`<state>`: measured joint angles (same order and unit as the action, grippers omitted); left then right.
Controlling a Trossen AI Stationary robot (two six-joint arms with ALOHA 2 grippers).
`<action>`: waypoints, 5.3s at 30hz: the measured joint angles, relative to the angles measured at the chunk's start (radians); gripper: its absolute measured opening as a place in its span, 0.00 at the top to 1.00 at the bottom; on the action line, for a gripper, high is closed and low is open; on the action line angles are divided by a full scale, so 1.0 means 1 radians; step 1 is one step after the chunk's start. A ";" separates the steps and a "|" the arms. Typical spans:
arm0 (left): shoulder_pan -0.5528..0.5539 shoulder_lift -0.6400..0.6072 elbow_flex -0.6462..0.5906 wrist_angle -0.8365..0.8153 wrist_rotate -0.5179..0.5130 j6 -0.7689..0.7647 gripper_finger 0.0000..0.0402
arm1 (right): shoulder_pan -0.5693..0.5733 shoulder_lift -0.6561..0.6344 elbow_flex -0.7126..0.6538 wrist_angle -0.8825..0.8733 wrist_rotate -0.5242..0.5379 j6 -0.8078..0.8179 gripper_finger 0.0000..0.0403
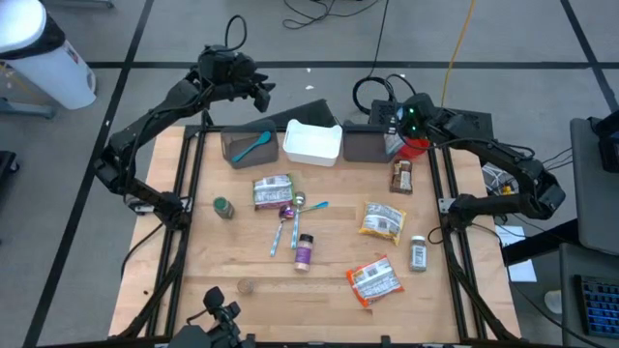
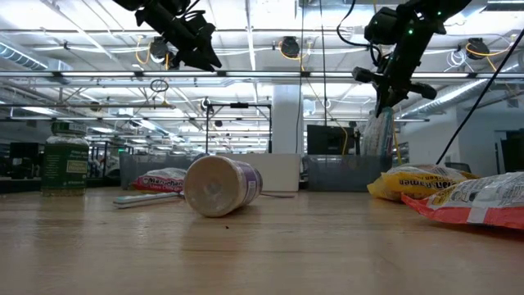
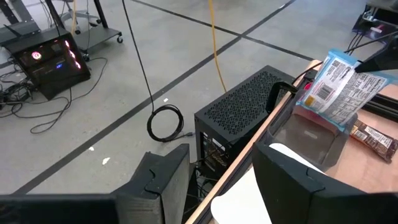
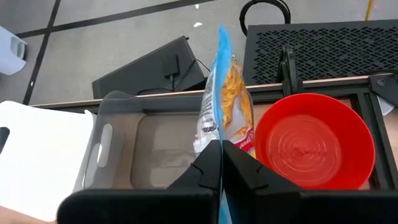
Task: Pick & Place Food Item
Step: Put the blue noodle pack into the right black bin, then put the brown seasoning bottle into the white bin
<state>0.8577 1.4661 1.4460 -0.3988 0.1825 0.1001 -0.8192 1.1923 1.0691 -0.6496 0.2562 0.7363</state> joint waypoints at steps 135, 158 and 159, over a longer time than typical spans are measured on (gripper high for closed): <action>-0.016 0.000 0.000 -0.014 0.001 -0.111 0.54 | 0.090 -0.033 0.002 0.688 -0.337 -0.131 0.73; -0.513 0.000 0.000 -0.428 0.257 -0.388 0.54 | 0.436 -0.028 -0.530 1.538 -0.336 0.049 0.73; -0.544 0.000 0.000 -0.426 0.245 -0.397 0.54 | 0.435 -0.028 -0.555 1.583 -0.337 0.082 0.73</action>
<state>0.3140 1.4666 1.4460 -0.8252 0.4278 -0.2973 -0.3840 1.1641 0.5142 0.9336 -0.0804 0.8188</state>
